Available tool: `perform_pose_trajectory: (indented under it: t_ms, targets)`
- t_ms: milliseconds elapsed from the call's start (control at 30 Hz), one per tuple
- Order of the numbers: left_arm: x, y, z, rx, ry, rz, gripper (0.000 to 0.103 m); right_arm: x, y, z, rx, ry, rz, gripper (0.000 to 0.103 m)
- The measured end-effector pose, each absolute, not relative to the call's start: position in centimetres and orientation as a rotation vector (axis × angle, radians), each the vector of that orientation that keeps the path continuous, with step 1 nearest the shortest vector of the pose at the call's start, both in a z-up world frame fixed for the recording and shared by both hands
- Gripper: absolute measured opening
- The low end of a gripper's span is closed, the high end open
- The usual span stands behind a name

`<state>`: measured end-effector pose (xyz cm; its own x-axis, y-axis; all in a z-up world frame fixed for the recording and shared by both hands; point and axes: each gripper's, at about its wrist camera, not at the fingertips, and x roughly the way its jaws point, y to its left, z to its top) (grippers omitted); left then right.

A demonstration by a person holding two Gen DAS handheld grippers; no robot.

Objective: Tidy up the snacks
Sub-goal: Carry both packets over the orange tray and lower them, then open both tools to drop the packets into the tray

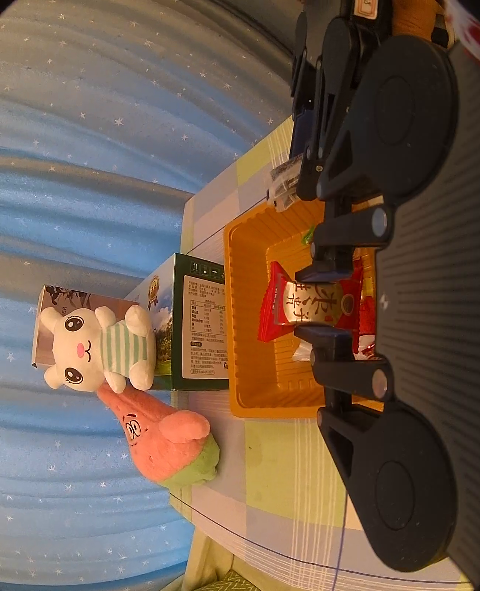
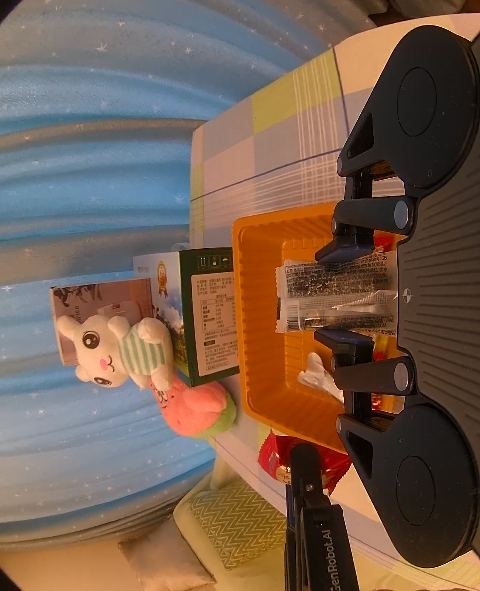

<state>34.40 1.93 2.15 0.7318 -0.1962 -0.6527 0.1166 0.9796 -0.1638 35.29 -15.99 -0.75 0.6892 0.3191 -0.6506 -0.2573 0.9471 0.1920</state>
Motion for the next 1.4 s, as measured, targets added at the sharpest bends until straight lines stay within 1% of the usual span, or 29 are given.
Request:
perform_pose_trajectory:
  t_ms: [533, 1200, 1233, 1267, 1333, 1400]
  targets:
    - [38.8, 1.3, 0.1, -0.058, 0.777, -0.163, 0.021, 39.6, -14.9, -1.9, 0.078, 0.778, 0.326, 0.038]
    - [41.6, 2.1, -1.6, -0.088, 0.786, -0.173, 0.022, 41.6, -15.0, -3.1, 0.075, 0.791, 0.314, 0.038]
    - [41.8, 2.2, -1.7, -0.097, 0.786, -0.176, 0.025, 41.7, -15.0, -3.1, 0.077, 0.793, 0.314, 0.038]
    - [42.0, 2.2, -1.8, -0.105, 0.791, -0.179, 0.038, 41.7, -15.1, -3.2, 0.077, 0.793, 0.314, 0.038]
    - [42.0, 2.4, -2.0, -0.121, 0.786, -0.168, 0.051, 41.6, -15.2, -3.3, 0.077, 0.795, 0.313, 0.038]
    - [41.9, 2.6, -2.1, -0.120, 0.783, -0.159, 0.051, 41.6, -15.3, -3.4, 0.081, 0.799, 0.313, 0.038]
